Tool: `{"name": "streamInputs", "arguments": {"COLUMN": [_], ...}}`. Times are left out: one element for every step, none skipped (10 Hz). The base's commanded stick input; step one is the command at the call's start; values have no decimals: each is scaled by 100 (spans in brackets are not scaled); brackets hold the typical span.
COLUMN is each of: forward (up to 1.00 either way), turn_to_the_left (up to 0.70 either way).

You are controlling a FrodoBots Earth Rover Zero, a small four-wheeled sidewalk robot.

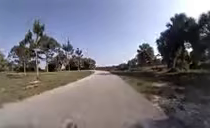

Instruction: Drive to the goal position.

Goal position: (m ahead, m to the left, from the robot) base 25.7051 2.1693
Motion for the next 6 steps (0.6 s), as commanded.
{"name": "streamInputs", "arguments": {"forward": [100, 100, 100, 100, 100, 100], "turn_to_the_left": [3, 3, 3, 3, 3, 3]}}
